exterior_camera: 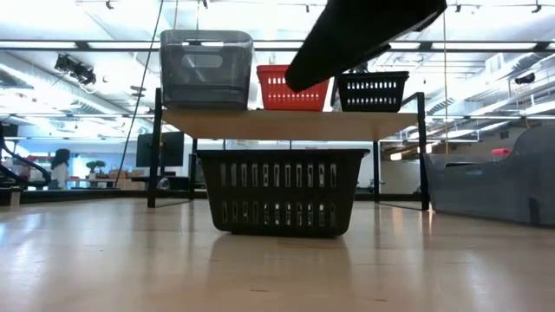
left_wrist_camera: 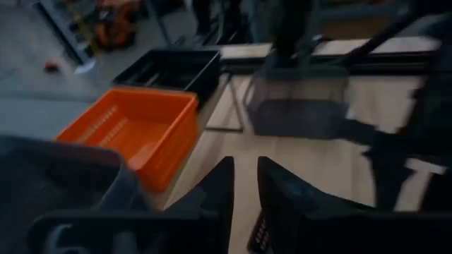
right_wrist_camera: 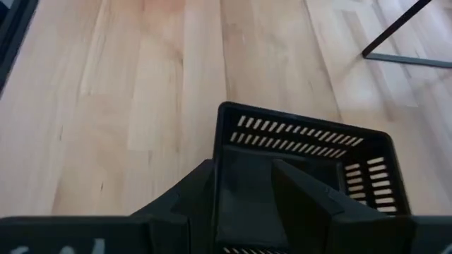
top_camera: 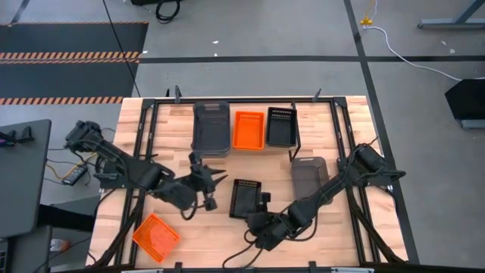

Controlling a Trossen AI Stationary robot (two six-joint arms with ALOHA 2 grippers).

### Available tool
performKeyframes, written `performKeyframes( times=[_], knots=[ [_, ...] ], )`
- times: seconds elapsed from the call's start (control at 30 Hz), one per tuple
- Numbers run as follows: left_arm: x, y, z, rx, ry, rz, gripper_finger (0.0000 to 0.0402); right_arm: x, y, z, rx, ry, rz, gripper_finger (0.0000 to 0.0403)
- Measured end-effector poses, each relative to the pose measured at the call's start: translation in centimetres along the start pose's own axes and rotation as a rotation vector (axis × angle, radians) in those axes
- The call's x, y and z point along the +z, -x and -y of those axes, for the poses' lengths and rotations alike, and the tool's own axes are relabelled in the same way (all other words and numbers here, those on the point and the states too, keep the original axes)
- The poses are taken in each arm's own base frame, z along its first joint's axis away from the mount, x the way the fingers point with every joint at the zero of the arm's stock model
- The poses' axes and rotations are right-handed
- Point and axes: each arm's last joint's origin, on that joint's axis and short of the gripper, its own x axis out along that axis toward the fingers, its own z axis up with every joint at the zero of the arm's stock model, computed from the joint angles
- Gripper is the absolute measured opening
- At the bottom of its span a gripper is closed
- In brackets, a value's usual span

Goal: Stack baskets on shelf by color
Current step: Stack the black bin on the black bin on the shelf

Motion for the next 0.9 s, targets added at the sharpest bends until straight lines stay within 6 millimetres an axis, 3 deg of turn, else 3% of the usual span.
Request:
performKeyframes(
  times=[0.17, 0.47, 0.9],
  knots=[
    [0.2, 1.0, 0.8, -0.059, -0.026, 0.081, 0.0066, 0.0, -0.5, 0.3, 0.009, -0.026, 0.015, 0.0148],
    [0.6, 1.9, 1.6, -0.1, -0.004, 0.127, 0.0064, -2.3, -2.3, 0.4, 0.075, -0.04, 0.086, 0.0148],
    [0.6, 1.9, 1.6, -0.101, -0.004, 0.127, 0.006, -2.3, -2.4, 0.6, 0.092, -0.033, 0.071, 0.0148]
  ],
)
